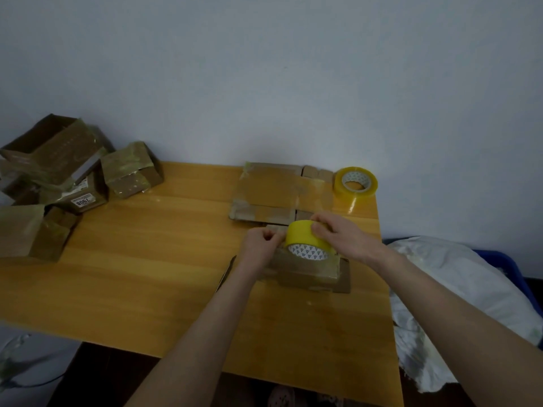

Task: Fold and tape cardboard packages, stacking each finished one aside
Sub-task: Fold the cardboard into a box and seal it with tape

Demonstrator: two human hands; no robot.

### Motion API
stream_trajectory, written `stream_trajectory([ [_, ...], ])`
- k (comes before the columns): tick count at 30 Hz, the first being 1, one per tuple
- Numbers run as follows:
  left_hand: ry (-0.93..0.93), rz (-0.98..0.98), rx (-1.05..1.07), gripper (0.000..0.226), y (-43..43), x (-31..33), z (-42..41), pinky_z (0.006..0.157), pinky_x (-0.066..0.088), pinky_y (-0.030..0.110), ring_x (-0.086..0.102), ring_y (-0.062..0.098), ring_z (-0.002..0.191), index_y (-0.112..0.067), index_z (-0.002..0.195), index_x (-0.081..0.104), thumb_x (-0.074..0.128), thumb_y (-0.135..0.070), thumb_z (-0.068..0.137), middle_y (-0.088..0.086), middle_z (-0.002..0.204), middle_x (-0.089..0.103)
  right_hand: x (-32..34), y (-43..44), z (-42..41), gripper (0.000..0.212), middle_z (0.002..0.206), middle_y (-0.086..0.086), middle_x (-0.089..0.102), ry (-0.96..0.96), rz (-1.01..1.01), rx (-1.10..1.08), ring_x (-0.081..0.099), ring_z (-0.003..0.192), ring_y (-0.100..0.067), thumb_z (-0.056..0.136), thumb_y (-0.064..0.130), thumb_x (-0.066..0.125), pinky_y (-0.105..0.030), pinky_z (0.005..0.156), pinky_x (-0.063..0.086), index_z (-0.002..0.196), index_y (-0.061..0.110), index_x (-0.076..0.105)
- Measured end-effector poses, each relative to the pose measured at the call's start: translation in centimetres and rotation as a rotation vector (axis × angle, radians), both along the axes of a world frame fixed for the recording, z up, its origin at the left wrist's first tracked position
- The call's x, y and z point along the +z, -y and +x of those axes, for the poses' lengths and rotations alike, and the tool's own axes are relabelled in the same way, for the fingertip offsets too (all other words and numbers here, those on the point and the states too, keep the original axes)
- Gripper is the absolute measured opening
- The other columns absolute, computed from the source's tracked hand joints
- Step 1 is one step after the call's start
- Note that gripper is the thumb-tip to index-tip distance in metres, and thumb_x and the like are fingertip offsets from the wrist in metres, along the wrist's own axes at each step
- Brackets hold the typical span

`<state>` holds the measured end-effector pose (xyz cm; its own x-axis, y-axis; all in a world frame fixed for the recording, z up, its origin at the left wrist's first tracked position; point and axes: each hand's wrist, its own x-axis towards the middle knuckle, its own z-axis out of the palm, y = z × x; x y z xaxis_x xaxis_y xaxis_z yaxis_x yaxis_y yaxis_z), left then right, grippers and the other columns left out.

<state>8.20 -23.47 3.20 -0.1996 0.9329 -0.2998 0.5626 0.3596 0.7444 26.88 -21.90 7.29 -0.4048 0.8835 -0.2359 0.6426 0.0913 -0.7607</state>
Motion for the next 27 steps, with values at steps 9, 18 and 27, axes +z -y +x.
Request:
stream_trajectory([
  [9,-0.143,0.114,0.081,0.026,-0.5,0.0,-1.0,0.054,0.035,0.02,0.052,0.008,0.067,-0.013,0.083,0.069,0.058,-0.034,0.094,-0.003,0.074,0.061,0.4,0.2,-1.0,0.066,0.118,0.001,0.059,0.315,0.154,0.013,0.057,0.099,-0.021,0.076,0.069,0.059,-0.04,0.083,0.051,0.132,0.042,0.036],
  [18,-0.074,0.02,0.305,0.035,-0.3,-0.7,-4.5,0.053,0.038,0.029,0.054,0.016,0.064,-0.014,0.067,0.062,0.059,-0.038,0.093,-0.001,0.065,0.059,1.7,0.0,-0.5,0.069,0.133,0.004,0.056,0.486,0.234,0.045,0.053,0.117,-0.021,0.078,0.072,0.055,-0.039,0.092,0.048,0.138,0.041,0.041],
  [27,-0.112,-0.021,0.31,0.034,0.2,-3.0,-4.7,0.047,0.033,0.024,0.05,0.013,0.059,-0.01,0.074,0.065,0.058,-0.037,0.093,-0.003,0.061,0.055,2.0,0.8,-1.4,0.057,0.112,0.004,0.06,0.46,0.199,-0.037,0.056,0.094,-0.019,0.078,0.067,0.06,-0.034,0.073,0.05,0.122,0.035,0.045],
])
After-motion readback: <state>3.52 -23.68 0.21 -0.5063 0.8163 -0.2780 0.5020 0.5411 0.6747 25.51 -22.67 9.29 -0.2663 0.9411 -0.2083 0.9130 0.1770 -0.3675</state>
